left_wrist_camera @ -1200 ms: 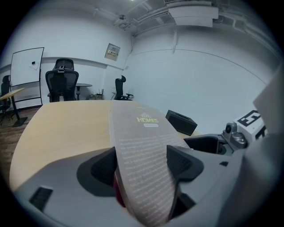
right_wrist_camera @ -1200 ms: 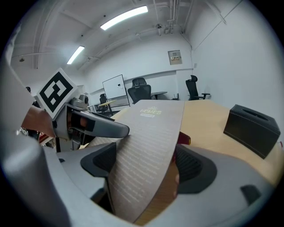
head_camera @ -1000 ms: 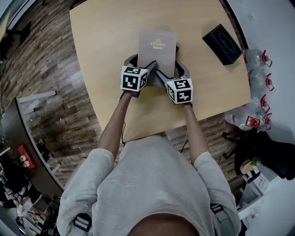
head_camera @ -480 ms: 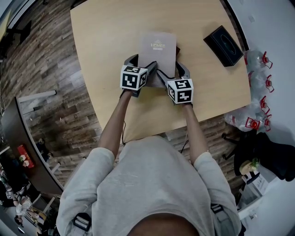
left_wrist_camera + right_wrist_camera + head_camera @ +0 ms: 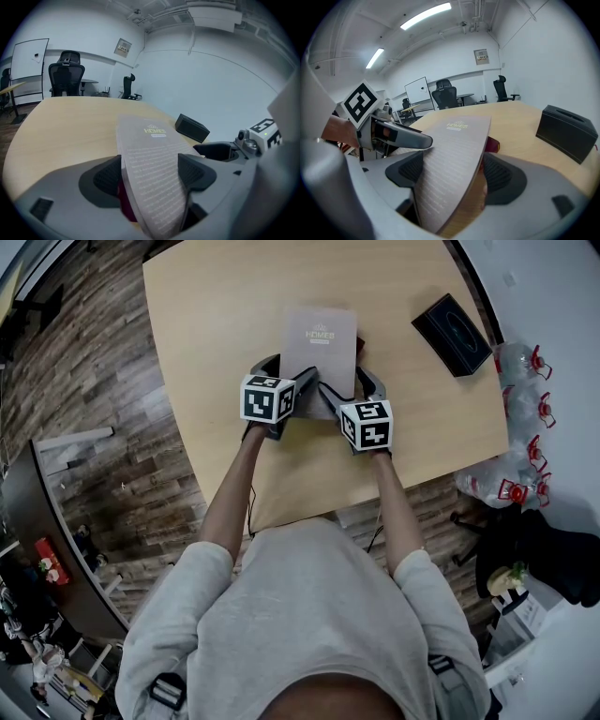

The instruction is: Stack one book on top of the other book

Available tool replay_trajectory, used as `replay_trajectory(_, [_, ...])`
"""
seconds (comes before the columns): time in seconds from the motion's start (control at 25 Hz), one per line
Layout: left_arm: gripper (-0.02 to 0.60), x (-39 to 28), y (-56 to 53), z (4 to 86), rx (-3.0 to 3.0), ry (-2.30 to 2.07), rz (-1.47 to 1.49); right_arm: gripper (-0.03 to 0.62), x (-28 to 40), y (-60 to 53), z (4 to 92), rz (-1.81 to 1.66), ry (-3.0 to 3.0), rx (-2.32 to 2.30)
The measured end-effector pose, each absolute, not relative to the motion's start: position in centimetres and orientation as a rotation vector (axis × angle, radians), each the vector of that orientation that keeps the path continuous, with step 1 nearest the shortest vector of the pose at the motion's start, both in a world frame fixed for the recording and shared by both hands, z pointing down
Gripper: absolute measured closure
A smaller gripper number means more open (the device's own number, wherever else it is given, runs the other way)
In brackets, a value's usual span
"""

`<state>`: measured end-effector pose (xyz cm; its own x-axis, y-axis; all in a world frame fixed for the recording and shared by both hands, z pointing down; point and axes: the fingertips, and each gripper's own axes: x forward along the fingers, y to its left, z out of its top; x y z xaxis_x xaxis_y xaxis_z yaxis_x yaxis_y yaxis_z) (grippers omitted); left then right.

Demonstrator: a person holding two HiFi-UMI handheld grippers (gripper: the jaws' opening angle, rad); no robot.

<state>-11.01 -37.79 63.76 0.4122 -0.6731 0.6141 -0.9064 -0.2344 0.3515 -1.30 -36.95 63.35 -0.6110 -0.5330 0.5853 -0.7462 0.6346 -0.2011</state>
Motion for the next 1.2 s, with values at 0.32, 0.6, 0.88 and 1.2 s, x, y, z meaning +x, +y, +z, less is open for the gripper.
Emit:
replay_trajectory(0.32, [0.209,-11.6,-37.3,62.7,2.004,-1.354,0.446,0.194,-0.1,-36.8,62.6,0.589,-2.377,1.035])
replay_trajectory(0.6, [0.210,-12.0,-36.2,61.4,2.022,-1.384,0.458,0.205,0.5,-36.2,61.4,0.568,-2.387,1.060])
replay_trajectory(0.88, [0.212,-11.5,-34.2,60.4,2.031,-1.385,0.444,0.220,1.4,-35.1,60.0,0.538,-2.395,1.091])
replay_trajectory(1.2, [0.300,-10.4,-31.2,58.7,2.071,-1.373,0.420,0.286,2.6,-33.3,58.1,0.519,-2.422,1.140])
